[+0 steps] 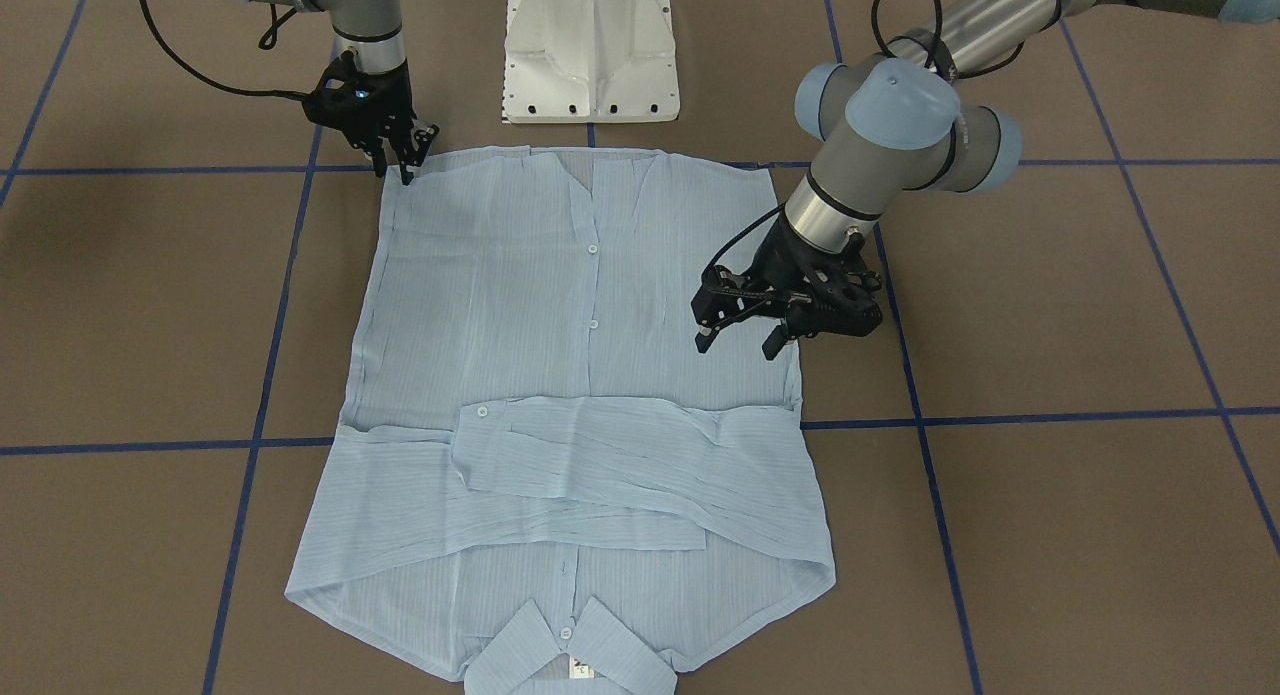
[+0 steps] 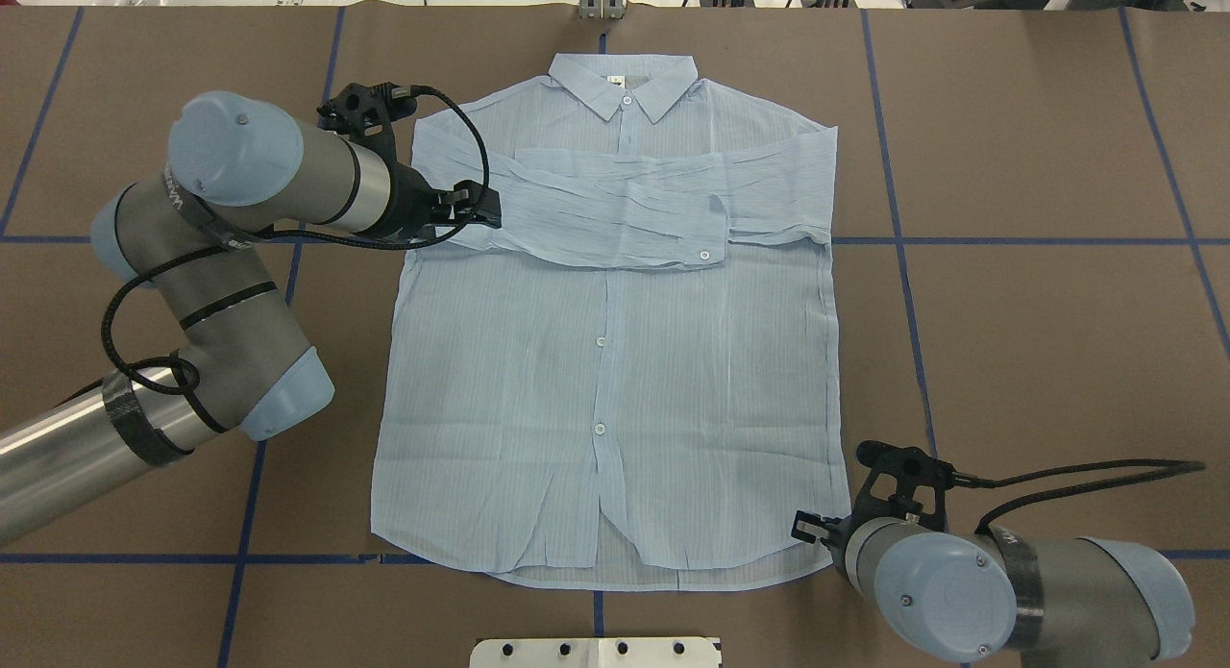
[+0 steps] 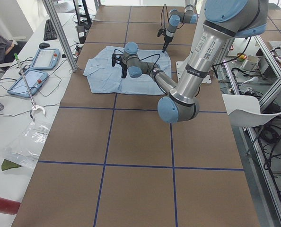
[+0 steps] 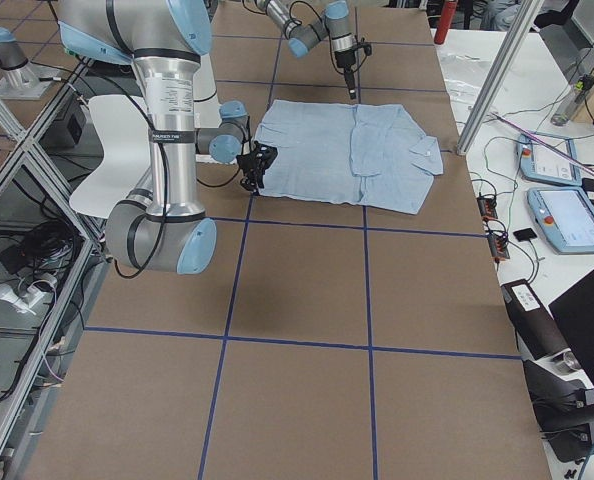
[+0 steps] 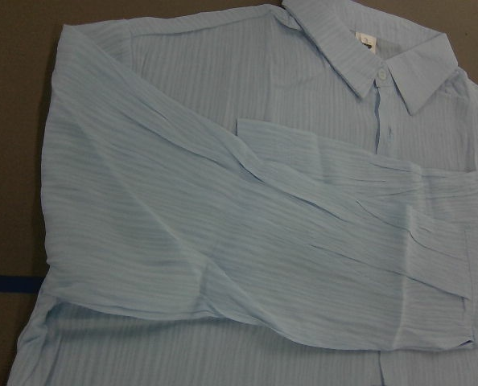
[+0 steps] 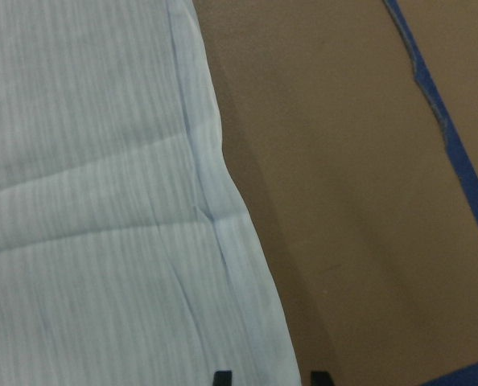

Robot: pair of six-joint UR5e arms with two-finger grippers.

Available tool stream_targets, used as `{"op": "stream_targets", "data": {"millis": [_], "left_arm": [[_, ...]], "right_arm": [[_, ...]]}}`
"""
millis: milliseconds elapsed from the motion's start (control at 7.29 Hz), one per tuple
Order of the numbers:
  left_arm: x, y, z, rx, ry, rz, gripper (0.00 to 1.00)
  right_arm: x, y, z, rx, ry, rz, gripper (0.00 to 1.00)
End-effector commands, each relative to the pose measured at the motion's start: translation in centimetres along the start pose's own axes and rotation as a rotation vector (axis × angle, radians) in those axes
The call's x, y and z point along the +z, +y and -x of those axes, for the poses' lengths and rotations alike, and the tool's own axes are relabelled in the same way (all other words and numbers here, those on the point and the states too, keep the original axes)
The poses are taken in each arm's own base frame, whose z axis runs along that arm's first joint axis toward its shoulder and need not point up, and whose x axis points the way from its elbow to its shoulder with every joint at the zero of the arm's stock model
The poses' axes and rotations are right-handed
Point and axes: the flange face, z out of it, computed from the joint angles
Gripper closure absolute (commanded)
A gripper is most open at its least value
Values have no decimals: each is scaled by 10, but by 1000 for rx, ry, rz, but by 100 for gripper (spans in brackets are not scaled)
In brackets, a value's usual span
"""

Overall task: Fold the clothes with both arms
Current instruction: 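Move both grippers to the shirt hem corners nearest the robot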

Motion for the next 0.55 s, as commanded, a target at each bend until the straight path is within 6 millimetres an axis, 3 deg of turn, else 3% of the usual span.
{"op": "stream_targets", "data": {"millis": [0, 411], "left_arm": [[0, 0, 1, 2, 0, 0, 11], [-5, 10, 12, -90, -8, 8, 10]], "right_arm": [[-2, -1, 5, 5, -9, -2, 100], [-9, -4, 7, 13, -24, -2, 100]]}}
